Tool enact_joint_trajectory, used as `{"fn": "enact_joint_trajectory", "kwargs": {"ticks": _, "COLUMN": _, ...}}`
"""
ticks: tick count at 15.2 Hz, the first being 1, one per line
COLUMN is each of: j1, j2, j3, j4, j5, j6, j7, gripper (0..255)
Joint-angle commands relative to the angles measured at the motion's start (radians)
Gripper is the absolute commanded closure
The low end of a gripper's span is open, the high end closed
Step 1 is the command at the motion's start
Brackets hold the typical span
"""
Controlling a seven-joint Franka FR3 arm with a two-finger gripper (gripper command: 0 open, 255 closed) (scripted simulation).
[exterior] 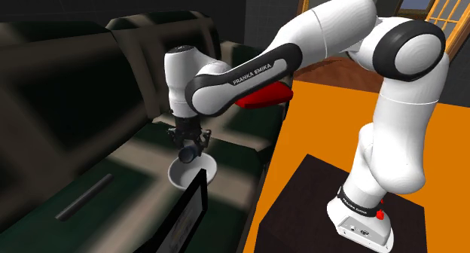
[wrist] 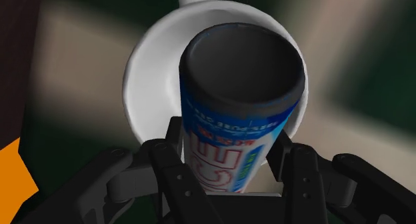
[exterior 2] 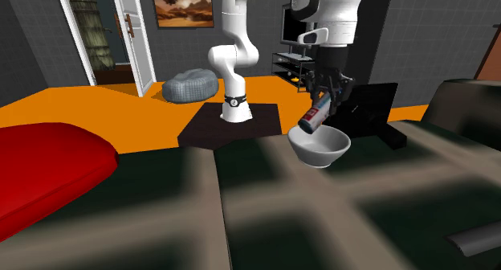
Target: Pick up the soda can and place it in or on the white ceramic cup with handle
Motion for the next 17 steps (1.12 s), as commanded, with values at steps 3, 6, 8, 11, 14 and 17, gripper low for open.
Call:
{"fn": "enact_joint_trajectory", "kwargs": {"ticks": 3, "j1": 0.002, "j2": 0.018, "j3": 0.0, "j4": -0.03, "j5": -0.005, "j6": 0.048, "j7": 0.006, "gripper": 255}}
{"fn": "enact_joint_trajectory", "kwargs": {"ticks": 6, "j1": 0.003, "j2": 0.034, "j3": -0.001, "j4": -0.051, "j5": -0.009, "j6": 0.085, "j7": 0.009, "gripper": 255}}
{"fn": "enact_joint_trajectory", "kwargs": {"ticks": 8, "j1": 0.004, "j2": 0.046, "j3": -0.002, "j4": -0.063, "j5": -0.012, "j6": 0.109, "j7": 0.011, "gripper": 255}}
{"fn": "enact_joint_trajectory", "kwargs": {"ticks": 11, "j1": 0.005, "j2": 0.064, "j3": -0.003, "j4": -0.079, "j5": -0.017, "j6": 0.143, "j7": 0.014, "gripper": 255}}
{"fn": "enact_joint_trajectory", "kwargs": {"ticks": 14, "j1": 0.005, "j2": 0.064, "j3": -0.003, "j4": -0.079, "j5": -0.017, "j6": 0.143, "j7": 0.014, "gripper": 255}}
{"fn": "enact_joint_trajectory", "kwargs": {"ticks": 17, "j1": 0.005, "j2": 0.064, "j3": -0.003, "j4": -0.079, "j5": -0.017, "j6": 0.143, "j7": 0.014, "gripper": 255}}
